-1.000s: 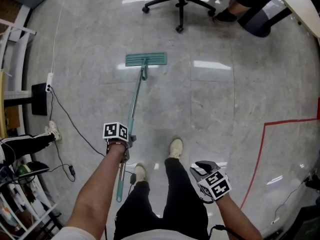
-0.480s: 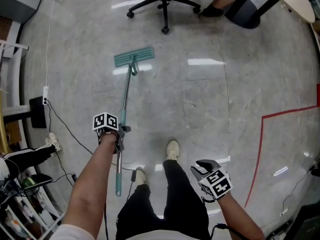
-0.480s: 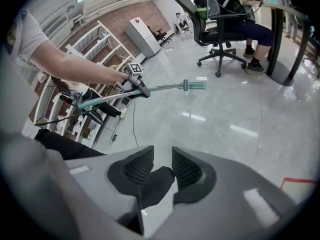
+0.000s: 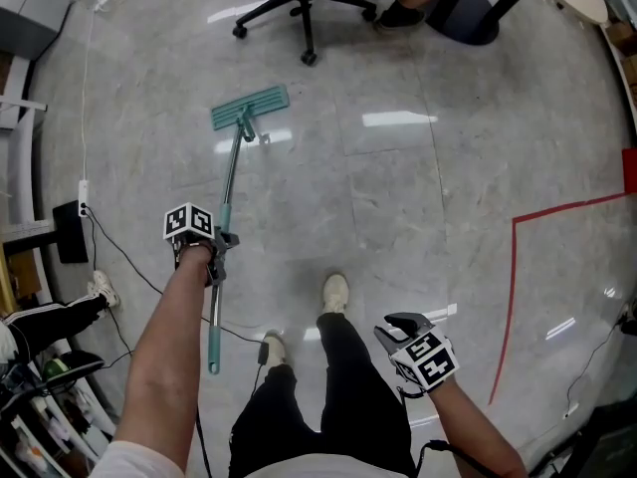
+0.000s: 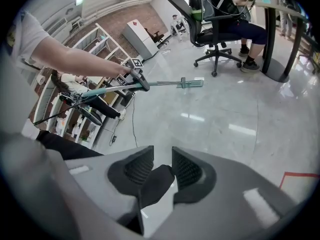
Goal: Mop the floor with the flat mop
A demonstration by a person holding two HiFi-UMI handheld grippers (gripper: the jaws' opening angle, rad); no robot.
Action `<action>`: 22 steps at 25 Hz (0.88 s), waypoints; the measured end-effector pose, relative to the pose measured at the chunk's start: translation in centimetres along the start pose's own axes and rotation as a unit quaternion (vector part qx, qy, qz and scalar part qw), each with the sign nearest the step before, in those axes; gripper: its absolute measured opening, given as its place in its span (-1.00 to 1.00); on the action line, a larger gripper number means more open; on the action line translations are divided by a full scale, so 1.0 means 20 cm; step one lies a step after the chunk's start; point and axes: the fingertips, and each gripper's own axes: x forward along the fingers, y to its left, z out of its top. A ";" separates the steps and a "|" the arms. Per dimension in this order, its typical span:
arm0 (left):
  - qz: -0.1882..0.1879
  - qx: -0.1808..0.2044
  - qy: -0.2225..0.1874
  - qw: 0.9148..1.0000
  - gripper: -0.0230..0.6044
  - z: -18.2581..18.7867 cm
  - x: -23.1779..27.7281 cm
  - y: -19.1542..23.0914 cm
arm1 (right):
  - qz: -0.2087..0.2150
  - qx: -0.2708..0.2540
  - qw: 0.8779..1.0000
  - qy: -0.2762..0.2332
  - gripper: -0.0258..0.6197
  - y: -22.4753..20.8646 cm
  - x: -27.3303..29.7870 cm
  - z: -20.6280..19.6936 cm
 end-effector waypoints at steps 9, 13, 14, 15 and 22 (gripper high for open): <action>0.008 0.007 -0.012 1.000 -0.71 -0.31 -0.24 0.14 | -0.023 -0.026 0.999 -0.037 -0.57 0.08 -0.04 0.10; 0.017 0.031 0.006 0.999 -0.70 -0.61 -0.36 0.32 | -0.037 -0.047 0.997 -0.050 -0.57 0.20 -0.09 0.13; 0.021 0.038 0.008 0.999 -0.70 -0.68 -0.39 0.37 | -0.042 -0.050 0.996 -0.057 -0.57 0.23 -0.10 0.15; 0.021 0.043 0.009 0.999 -0.71 -0.75 -0.43 0.42 | -0.047 -0.052 0.996 -0.063 -0.57 0.26 -0.11 0.16; 0.008 0.087 -0.001 0.996 -0.71 -1.25 -0.59 0.70 | -0.085 -0.079 0.989 -0.090 -0.57 0.67 -0.12 0.12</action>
